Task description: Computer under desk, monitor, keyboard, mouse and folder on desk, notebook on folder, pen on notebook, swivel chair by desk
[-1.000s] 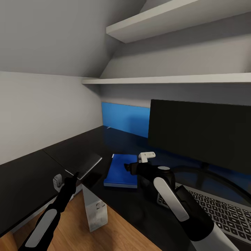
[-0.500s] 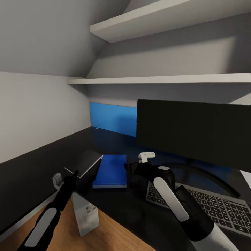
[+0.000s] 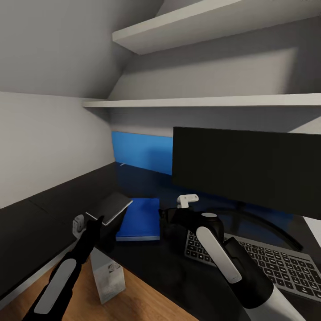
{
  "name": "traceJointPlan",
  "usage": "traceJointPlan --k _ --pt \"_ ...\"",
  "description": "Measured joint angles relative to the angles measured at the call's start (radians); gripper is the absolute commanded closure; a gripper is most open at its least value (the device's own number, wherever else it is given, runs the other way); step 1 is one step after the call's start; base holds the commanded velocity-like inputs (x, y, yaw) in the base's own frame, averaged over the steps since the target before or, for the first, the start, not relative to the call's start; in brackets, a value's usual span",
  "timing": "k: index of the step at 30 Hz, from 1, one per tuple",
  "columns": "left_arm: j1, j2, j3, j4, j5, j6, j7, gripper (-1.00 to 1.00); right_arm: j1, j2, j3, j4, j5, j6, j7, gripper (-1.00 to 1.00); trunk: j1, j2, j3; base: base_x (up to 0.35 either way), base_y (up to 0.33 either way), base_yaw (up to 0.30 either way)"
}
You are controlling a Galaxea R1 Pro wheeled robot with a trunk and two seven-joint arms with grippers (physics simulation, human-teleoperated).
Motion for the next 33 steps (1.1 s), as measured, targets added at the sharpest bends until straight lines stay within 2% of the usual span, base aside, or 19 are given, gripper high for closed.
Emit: traceJointPlan --k 4,5,9,14,23,31,33 --pt "-0.001 -0.036 -0.001 -0.022 -0.021 -0.001 0.047 1.0 0.0 -0.001 -0.001 0.0 0.0 0.0 0.0 -1.0 0.0 0.0 0.0 0.0 0.0 -0.132" --pt "-0.001 -0.049 0.0 -0.028 -0.048 -0.004 0.056 1.0 0.0 -0.001 -0.001 0.0 0.0 0.0 0.0 -1.0 0.0 0.0 0.0 0.0 0.0 -0.22" --pt "-0.002 -0.063 0.0 -0.036 -0.096 -0.023 0.065 1.0 0.0 -0.001 0.001 0.0 0.0 0.0 0.0 -1.0 0.0 0.0 0.0 0.0 0.0 -0.252" --pt "-0.001 -0.071 -0.002 -0.045 -0.13 -0.045 0.062 1.0 0.0 -0.001 0.008 0.0 0.0 0.0 0.0 -1.0 0.0 0.0 0.0 0.0 0.0 -0.282" --pt "0.001 -0.073 -0.003 -0.061 -0.142 -0.102 0.056 1.0 0.0 -0.001 0.012 0.0 0.0 0.0 0.0 -1.0 0.0 0.0 0.0 0.0 0.0 -0.251" --pt "0.003 -0.075 -0.003 -0.062 -0.143 -0.126 0.065 1.0 0.0 -0.001 0.013 0.0 0.0 0.0 0.0 -1.0 0.0 0.0 0.0 0.0 0.0 -0.047" --pt "0.004 -0.085 -0.003 -0.062 -0.143 -0.149 0.073 1.0 0.0 0.0 0.014 0.0 0.0 0.0 0.0 -1.0 0.0 0.0 0.0 0.0 0.0 -0.011"
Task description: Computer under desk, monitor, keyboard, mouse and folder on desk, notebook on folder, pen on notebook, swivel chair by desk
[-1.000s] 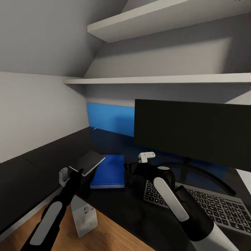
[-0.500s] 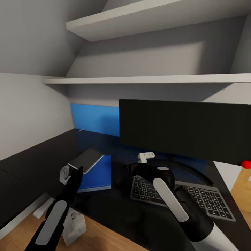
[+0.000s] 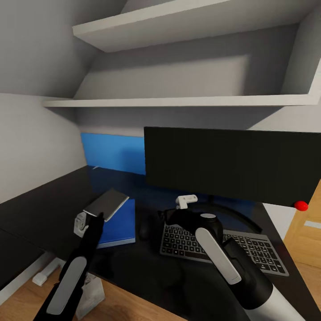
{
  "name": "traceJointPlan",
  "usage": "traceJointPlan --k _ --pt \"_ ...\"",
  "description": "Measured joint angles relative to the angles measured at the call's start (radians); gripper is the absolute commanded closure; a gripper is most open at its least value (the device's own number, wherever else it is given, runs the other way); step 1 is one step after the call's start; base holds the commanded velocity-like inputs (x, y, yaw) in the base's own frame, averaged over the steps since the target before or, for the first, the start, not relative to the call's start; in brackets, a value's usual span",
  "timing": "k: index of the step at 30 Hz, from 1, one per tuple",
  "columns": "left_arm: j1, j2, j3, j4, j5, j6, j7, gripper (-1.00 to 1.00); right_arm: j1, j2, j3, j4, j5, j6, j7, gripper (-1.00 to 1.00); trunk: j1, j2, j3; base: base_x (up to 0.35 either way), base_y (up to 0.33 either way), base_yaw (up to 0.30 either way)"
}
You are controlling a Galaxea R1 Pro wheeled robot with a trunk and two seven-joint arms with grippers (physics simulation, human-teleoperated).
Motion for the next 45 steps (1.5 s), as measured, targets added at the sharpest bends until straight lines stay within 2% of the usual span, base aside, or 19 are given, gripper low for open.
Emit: traceJointPlan --k 4,8,11,12,15,17,24,25,29,35,45 --pt "0.0 -0.024 0.0 -0.002 -0.001 -0.029 0.048 1.0 0.0 0.001 0.008 0.0 0.0 0.0 0.0 -1.0 0.0 0.0 0.0 0.0 0.0 -0.005" --pt "0.0 -0.033 0.0 -0.011 -0.004 -0.043 0.089 1.0 0.0 0.001 0.02 0.0 0.0 0.0 -0.001 -1.0 0.0 0.0 0.0 0.0 0.0 -0.002" --pt "-0.004 -0.053 0.0 -0.01 -0.03 -0.052 0.12 1.0 0.0 0.004 0.026 0.0 0.0 0.0 -0.001 -1.0 0.0 0.0 0.0 0.0 0.0 0.0" --pt "-0.006 -0.071 0.0 -0.009 -0.054 -0.055 0.137 1.0 0.0 0.005 0.028 0.0 0.0 0.0 -0.001 -1.0 0.0 0.0 0.0 0.0 0.0 0.0" --pt "-0.012 -0.1 0.002 -0.009 -0.098 -0.059 0.172 1.0 0.0 0.006 0.03 0.0 0.0 0.0 -0.001 -1.0 0.0 0.0 0.0 0.0 0.0 -0.042" --pt "-0.014 -0.106 0.002 -0.012 -0.112 -0.066 0.184 1.0 0.0 0.005 0.03 0.0 0.0 0.0 -0.001 -1.0 0.0 0.0 0.0 0.0 0.0 -0.145" --pt "-0.015 -0.11 0.008 -0.026 -0.173 -0.105 0.203 1.0 0.0 0.001 0.032 0.0 0.0 0.0 -0.002 -1.0 0.0 0.0 0.0 0.0 0.0 -0.181" --pt "-0.014 -0.108 0.018 -0.032 -0.19 -0.114 0.205 1.0 0.0 0.0 0.032 0.0 0.0 0.0 -0.002 -1.0 0.0 0.0 0.0 0.0 0.0 -0.07" --pt "-0.006 -0.105 0.053 -0.056 -0.21 -0.135 0.208 1.0 0.0 0.0 0.033 0.0 0.0 0.0 -0.001 -1.0 0.0 0.0 0.0 0.0 0.0 -0.038" --pt "0.002 -0.104 0.07 -0.076 -0.215 -0.143 0.209 1.0 0.0 0.002 0.036 0.0 0.0 0.0 -0.001 -1.0 0.0 0.0 0.0 0.0 0.0 -0.01" --pt "0.005 -0.09 0.073 -0.077 -0.215 -0.123 0.204 1.0 0.0 0.001 0.037 0.0 0.0 0.0 -0.001 -1.0 0.0 0.0 0.0 0.0 0.0 -0.001"
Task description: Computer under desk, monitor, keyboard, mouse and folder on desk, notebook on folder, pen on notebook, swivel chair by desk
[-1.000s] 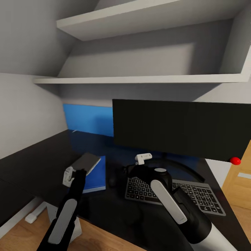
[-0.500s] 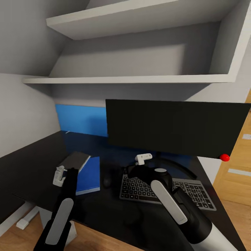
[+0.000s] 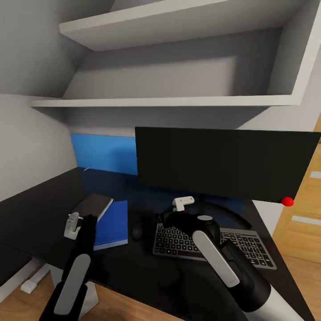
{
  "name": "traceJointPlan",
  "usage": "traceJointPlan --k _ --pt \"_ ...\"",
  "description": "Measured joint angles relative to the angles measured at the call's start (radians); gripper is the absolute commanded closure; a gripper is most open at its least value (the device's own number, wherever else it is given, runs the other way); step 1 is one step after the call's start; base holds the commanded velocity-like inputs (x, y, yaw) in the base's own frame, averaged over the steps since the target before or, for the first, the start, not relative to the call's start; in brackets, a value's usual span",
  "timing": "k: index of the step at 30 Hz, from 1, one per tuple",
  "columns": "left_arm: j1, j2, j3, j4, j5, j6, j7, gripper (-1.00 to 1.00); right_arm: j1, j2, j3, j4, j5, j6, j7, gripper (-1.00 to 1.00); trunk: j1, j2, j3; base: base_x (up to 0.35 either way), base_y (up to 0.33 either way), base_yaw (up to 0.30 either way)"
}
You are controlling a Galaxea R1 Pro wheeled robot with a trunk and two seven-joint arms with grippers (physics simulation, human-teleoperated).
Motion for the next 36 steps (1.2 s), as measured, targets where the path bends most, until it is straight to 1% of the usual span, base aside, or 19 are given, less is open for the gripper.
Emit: traceJointPlan --k 3,4,9,30,36 --pt "-0.006 0.001 0.001 0.007 0.003 0.047 0.002 1.0 0.0 0.0 0.0 0.0 0.0 0.0 0.0 -1.0 0.0 0.0 0.0 0.0 0.0 0.0" --pt "-0.009 0.002 0.002 0.009 0.005 0.074 0.003 1.0 0.0 0.0 0.0 0.0 0.0 0.0 0.0 -1.0 0.0 0.0 0.0 0.0 0.0 0.0" --pt "-0.013 0.002 0.003 0.011 0.009 0.119 0.004 1.0 0.0 0.0 0.0 0.0 0.0 0.0 0.0 -1.0 0.0 0.0 0.0 0.0 0.0 0.0" --pt "-0.015 0.004 0.006 0.017 0.01 0.133 0.005 1.0 0.001 -0.002 0.0 0.0 0.0 -0.002 0.003 -1.0 0.0 0.0 0.0 0.027 0.0 0.0" --pt "-0.017 0.006 0.009 0.03 0.01 0.136 0.006 1.0 0.004 -0.002 -0.002 0.0 0.0 -0.006 0.006 -1.0 0.0 0.0 0.0 0.001 0.0 0.0"
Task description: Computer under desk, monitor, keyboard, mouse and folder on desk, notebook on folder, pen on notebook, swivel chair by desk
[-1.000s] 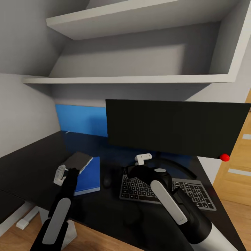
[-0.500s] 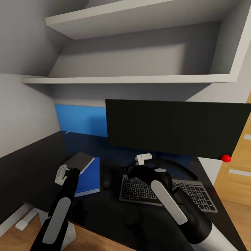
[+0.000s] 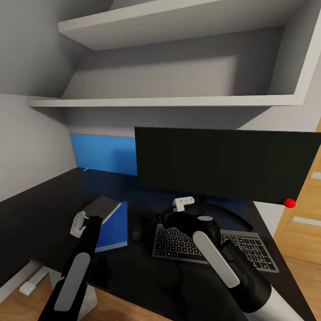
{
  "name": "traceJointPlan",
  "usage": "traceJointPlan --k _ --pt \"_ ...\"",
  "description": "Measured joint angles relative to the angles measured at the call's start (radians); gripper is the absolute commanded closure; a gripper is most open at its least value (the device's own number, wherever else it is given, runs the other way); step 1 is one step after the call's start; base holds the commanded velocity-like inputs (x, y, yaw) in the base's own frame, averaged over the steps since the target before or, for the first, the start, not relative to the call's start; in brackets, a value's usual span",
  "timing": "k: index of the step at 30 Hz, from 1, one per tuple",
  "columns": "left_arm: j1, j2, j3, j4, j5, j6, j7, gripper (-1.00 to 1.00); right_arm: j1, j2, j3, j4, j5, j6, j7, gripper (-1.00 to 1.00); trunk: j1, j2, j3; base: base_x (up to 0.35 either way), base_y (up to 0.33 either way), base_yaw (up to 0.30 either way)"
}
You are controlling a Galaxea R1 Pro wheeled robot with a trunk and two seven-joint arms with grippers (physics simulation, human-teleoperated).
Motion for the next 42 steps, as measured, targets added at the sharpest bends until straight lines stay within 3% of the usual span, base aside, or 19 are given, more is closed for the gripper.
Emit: traceJointPlan --k 15,30,42 --pt "-0.016 0.002 0.031 0.03 0.044 0.054 0.017 1.0 0.001 -0.001 -0.001 0.0 0.0 -0.002 0.001 -1.0 0.0 0.0 0.0 0.0 0.0 0.0" --pt "-0.018 0.002 0.031 0.018 0.043 0.056 0.047 1.0 0.001 -0.001 -0.001 0.0 0.0 0.0 0.003 -1.0 0.0 0.0 0.0 0.034 0.0 0.0" --pt "-0.052 0.003 0.032 0.036 0.045 0.072 0.076 1.0 0.001 -0.001 -0.001 0.0 0.0 0.0 0.003 -1.0 0.0 0.0 0.0 0.001 0.0 0.0"
